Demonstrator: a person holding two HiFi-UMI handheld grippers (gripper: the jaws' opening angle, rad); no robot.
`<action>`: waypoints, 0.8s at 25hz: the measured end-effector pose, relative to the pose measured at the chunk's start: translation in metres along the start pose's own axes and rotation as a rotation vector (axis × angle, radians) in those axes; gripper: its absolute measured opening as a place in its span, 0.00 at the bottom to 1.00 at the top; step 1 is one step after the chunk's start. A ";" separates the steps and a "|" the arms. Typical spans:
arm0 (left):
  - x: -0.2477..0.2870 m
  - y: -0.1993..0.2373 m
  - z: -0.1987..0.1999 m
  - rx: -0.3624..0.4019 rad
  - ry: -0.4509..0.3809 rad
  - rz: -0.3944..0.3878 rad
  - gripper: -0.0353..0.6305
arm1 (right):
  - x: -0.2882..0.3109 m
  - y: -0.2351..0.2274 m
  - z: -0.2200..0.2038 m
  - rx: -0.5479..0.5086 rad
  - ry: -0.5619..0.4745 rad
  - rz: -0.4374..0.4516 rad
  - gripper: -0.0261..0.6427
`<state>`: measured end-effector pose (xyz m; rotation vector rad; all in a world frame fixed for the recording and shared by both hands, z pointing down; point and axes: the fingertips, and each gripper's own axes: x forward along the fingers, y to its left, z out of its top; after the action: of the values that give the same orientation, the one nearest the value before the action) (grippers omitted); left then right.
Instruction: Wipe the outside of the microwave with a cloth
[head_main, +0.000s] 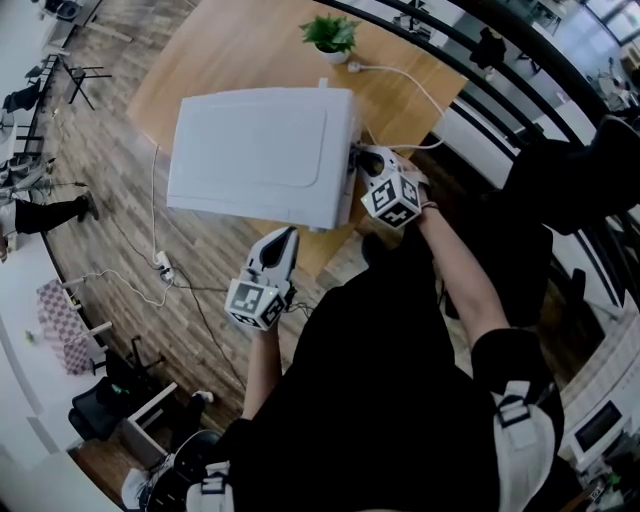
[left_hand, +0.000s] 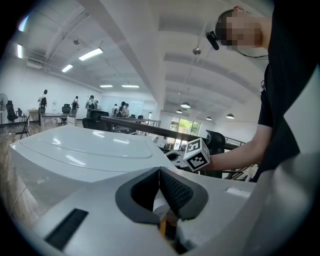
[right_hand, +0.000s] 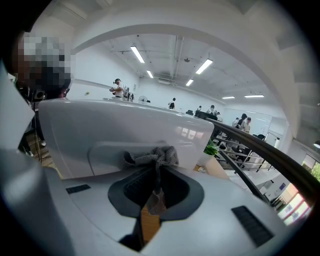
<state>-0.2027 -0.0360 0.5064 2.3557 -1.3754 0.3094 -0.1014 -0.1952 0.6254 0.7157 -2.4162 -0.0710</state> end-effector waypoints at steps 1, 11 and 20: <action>-0.001 0.001 0.000 0.009 -0.002 -0.003 0.06 | -0.002 0.003 0.000 0.001 -0.001 0.000 0.08; -0.001 -0.003 0.003 0.023 -0.008 -0.022 0.06 | -0.022 0.036 0.004 0.012 -0.020 0.014 0.08; -0.003 -0.005 -0.004 0.025 -0.016 -0.050 0.06 | -0.036 0.064 0.003 0.024 -0.022 0.045 0.08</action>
<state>-0.1996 -0.0297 0.5079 2.4135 -1.3244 0.2956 -0.1094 -0.1222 0.6172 0.6742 -2.4570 -0.0311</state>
